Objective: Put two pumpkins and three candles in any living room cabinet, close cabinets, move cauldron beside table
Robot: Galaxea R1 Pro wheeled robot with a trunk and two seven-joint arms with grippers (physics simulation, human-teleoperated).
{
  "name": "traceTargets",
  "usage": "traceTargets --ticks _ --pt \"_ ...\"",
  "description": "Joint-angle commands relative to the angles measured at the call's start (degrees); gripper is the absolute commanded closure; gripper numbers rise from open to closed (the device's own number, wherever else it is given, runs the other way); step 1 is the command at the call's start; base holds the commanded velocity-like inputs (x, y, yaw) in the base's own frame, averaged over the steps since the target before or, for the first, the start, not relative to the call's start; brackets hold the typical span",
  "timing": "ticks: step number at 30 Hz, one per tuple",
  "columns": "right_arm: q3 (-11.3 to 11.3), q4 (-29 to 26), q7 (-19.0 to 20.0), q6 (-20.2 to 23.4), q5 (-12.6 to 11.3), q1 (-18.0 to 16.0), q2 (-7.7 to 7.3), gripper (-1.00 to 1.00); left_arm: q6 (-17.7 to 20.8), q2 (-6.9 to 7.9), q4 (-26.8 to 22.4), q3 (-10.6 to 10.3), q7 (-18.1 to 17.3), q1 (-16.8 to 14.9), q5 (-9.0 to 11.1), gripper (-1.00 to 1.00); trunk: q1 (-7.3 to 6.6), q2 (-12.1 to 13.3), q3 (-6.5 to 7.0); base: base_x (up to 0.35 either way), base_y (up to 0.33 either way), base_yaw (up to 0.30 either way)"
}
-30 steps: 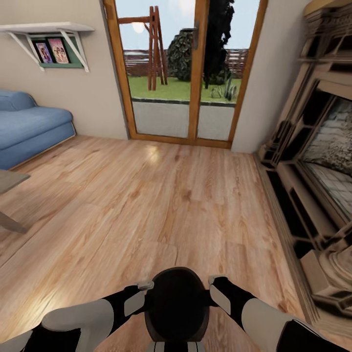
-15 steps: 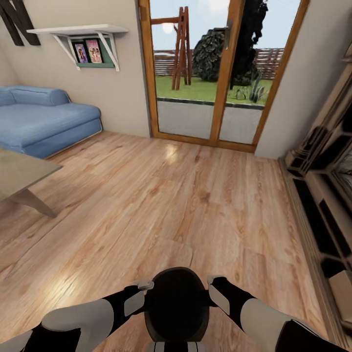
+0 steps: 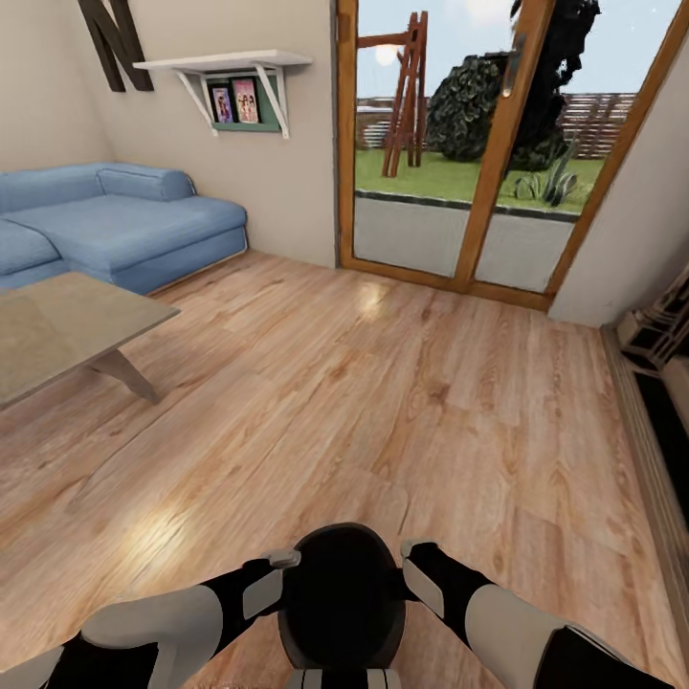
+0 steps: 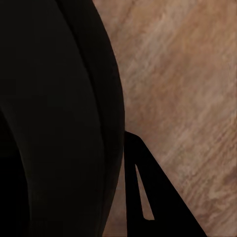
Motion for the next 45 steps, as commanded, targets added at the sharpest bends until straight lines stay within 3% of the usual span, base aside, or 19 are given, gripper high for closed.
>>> traceTargets --ticks 1,4,7,25,45 --pt "-0.13 -0.04 0.12 -0.1 0.06 -0.02 0.14 1.0 0.07 0.03 0.05 -0.19 0.08 0.0 -0.27 1.0 -0.01 0.0 0.0 0.0 0.0 0.286" --pt "-0.15 -0.04 0.06 -1.08 2.8 -0.01 0.85 1.0 0.07 0.03 0.05 -0.19 0.08 0.01 -0.27 1.0 -0.01 0.0 0.0 0.0 0.0 0.286" --pt "-0.15 -0.06 0.05 -1.45 3.37 -0.03 1.1 1.0 0.07 0.03 0.05 -0.19 0.08 -0.01 -0.27 1.0 -0.01 0.0 0.0 0.0 0.0 0.286" --pt "-0.15 -1.09 0.04 -1.53 3.49 -0.03 1.73 1.0 0.06 0.2 3.06 -0.19 0.6 -0.08 -0.18 1.0 -0.01 0.0 0.0 0.0 0.0 0.286" --pt "-0.15 -3.57 -0.13 -1.6 3.74 -0.21 1.53 1.0 -1.51 0.38 3.21 -0.19 0.6 -0.34 -0.18 1.0 -0.01 0.0 0.0 0.0 0.0 0.25"
